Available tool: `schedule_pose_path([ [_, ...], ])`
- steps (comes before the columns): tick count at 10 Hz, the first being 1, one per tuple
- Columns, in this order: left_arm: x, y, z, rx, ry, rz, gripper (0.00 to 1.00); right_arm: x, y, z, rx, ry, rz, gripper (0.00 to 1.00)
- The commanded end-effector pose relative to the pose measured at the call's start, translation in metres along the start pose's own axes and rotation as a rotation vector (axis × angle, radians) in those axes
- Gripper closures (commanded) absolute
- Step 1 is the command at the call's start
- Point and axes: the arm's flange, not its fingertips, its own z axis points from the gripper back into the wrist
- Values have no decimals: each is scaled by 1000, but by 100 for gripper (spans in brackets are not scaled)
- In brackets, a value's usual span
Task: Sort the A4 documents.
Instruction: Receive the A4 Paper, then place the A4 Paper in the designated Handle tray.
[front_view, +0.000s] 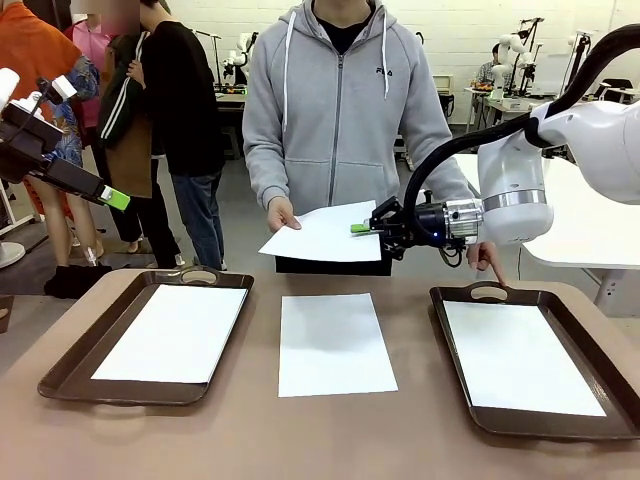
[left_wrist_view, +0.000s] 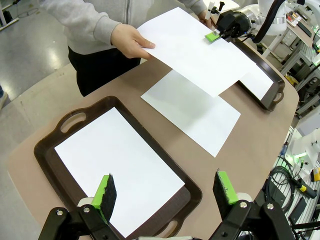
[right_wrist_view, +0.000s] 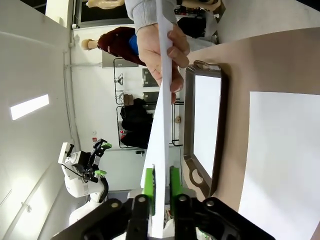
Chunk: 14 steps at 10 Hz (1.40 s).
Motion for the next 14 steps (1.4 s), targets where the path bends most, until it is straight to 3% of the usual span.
schedule_pose_path([
  [1,0,-1,-1,4,4,-2,0,5,-1,-1,16,7,-28,99],
  [5,0,-1,-1,4,4,-2,0,7,-5,6,27,15,-41,100],
  [6,0,-1,-1,4,4,-2,0,9,-7,9,1,85,-58,100],
  [7,0,-1,-1,4,4,-2,0,2,-5,5,8,2,-13,100],
  [14,0,-1,-1,4,4,-2,0,2,-5,5,8,2,-13,100],
])
